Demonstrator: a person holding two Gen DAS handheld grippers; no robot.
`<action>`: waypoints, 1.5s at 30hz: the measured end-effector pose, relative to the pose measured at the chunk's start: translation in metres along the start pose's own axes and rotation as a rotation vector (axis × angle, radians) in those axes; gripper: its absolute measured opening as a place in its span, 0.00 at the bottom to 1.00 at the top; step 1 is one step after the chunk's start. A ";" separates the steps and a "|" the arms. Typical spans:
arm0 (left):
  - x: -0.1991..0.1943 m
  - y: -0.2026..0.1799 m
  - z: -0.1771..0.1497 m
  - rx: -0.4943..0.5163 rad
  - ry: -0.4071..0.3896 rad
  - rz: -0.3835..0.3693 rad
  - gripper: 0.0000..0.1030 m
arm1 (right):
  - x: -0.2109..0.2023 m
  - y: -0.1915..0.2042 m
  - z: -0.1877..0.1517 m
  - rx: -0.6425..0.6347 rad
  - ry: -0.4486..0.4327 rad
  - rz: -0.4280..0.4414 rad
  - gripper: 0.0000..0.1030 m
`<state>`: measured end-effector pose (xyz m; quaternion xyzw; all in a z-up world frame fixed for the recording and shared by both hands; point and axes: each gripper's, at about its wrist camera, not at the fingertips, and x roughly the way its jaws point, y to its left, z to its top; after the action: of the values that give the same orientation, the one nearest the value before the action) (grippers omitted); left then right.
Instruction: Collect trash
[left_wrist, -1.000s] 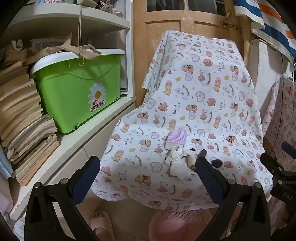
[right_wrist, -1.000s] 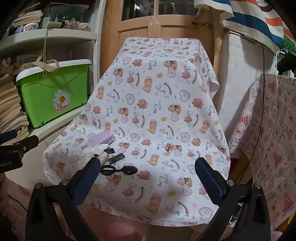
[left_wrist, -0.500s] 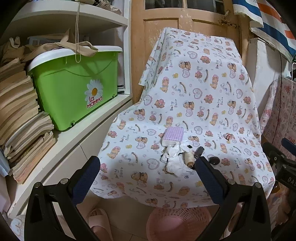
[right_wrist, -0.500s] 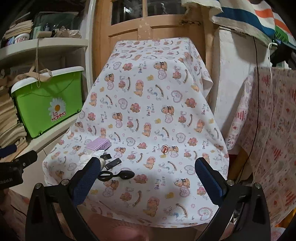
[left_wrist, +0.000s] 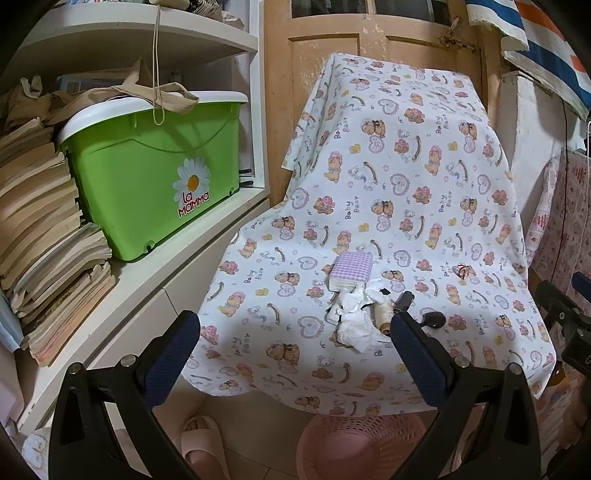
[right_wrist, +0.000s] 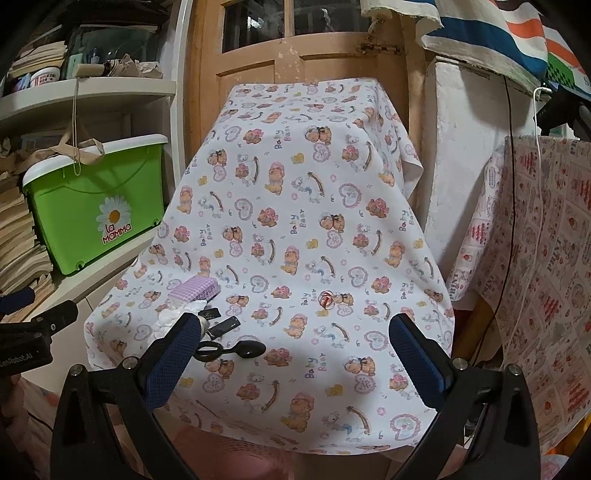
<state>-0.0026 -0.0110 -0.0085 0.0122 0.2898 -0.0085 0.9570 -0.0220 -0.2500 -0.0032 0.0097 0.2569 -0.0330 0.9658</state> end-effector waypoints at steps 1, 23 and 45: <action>0.000 0.000 0.000 0.001 0.000 0.000 0.99 | 0.000 0.001 0.000 0.000 0.000 0.000 1.00; -0.003 -0.001 -0.002 0.001 -0.016 0.008 0.99 | 0.002 0.005 -0.004 -0.027 -0.002 -0.005 1.00; -0.004 -0.001 -0.001 -0.003 -0.014 0.013 0.99 | 0.004 0.007 -0.006 -0.015 0.009 0.003 1.00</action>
<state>-0.0067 -0.0122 -0.0065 0.0125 0.2832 -0.0018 0.9590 -0.0211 -0.2432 -0.0104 0.0030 0.2617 -0.0295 0.9647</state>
